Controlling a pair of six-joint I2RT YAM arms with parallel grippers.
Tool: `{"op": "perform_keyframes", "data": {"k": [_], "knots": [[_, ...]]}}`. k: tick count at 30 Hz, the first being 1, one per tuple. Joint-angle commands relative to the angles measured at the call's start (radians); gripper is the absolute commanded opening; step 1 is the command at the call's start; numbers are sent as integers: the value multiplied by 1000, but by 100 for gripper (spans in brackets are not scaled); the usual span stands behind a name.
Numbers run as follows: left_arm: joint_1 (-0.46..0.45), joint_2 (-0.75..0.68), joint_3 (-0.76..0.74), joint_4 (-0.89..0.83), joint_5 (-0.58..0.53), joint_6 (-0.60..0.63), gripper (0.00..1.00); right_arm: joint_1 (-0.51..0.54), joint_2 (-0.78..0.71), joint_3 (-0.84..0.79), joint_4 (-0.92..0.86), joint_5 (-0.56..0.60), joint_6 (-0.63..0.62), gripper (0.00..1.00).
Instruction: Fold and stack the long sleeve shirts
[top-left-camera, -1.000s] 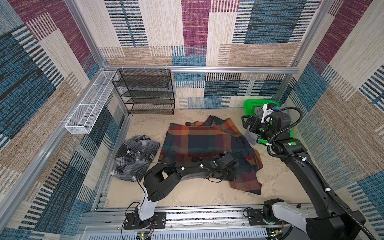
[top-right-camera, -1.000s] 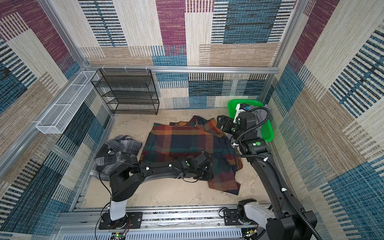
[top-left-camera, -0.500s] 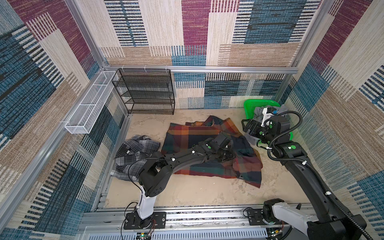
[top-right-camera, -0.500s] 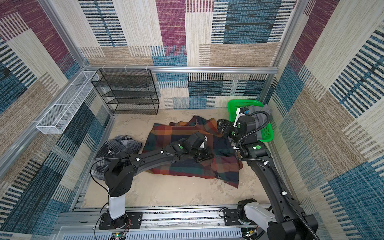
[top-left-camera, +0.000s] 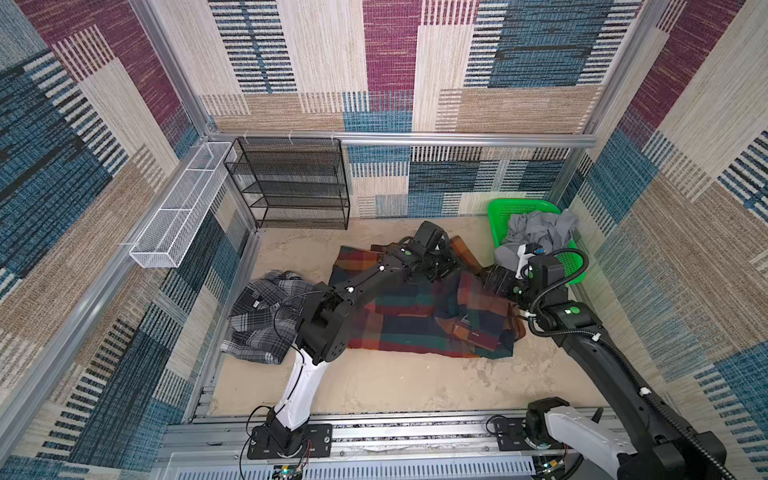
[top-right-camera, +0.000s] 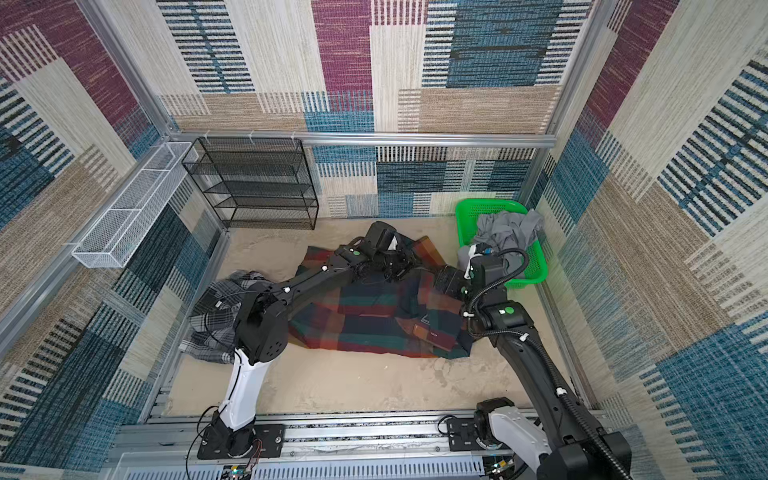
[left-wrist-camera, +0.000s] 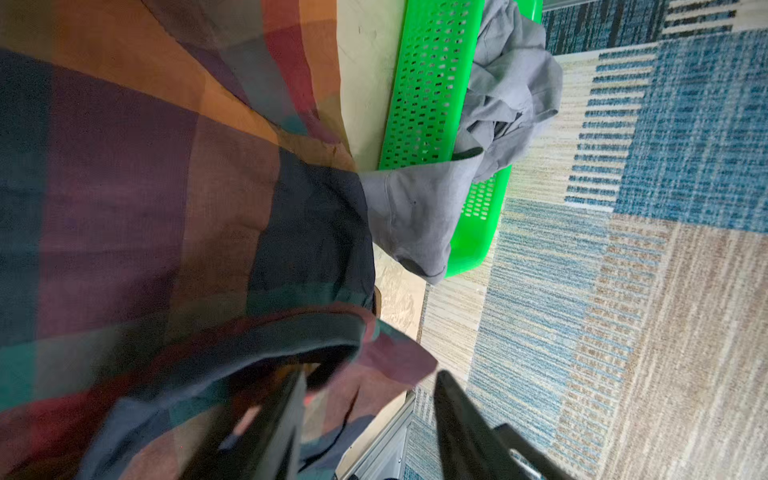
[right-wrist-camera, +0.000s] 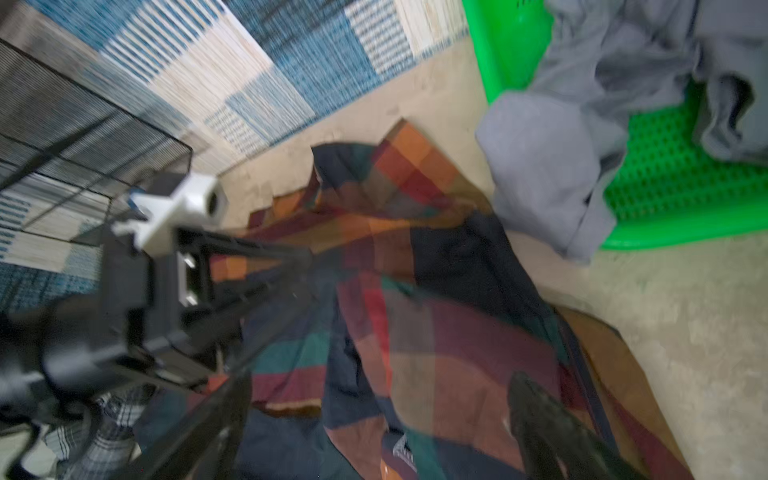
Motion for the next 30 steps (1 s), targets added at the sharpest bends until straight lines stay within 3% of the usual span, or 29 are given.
{"op": "perform_keyframes", "data": {"k": [1, 6, 10, 16, 19, 20, 22, 30], "knots": [[28, 1, 56, -51, 23, 36, 59, 2, -9, -55, 23, -69, 37, 95], [71, -119, 47, -122, -40, 206, 63, 7, -32, -130, -31, 2, 66, 94], [76, -245, -33, -212, -132, 398, 70, 8, -43, -189, -50, -13, 91, 93], [82, -412, -241, -270, -231, 562, 78, 16, -68, -265, -83, -37, 117, 91], [86, -468, -275, -327, -302, 626, 85, 24, -71, -275, -90, -25, 123, 89], [87, -484, -283, -345, -323, 641, 94, 31, -60, -274, -88, -25, 126, 87], [89, -519, -306, -367, -356, 670, 96, 45, -36, -284, -76, -12, 126, 84], [119, -658, -483, -363, -389, 670, 99, 55, 34, -298, -6, -17, 120, 55]]}}
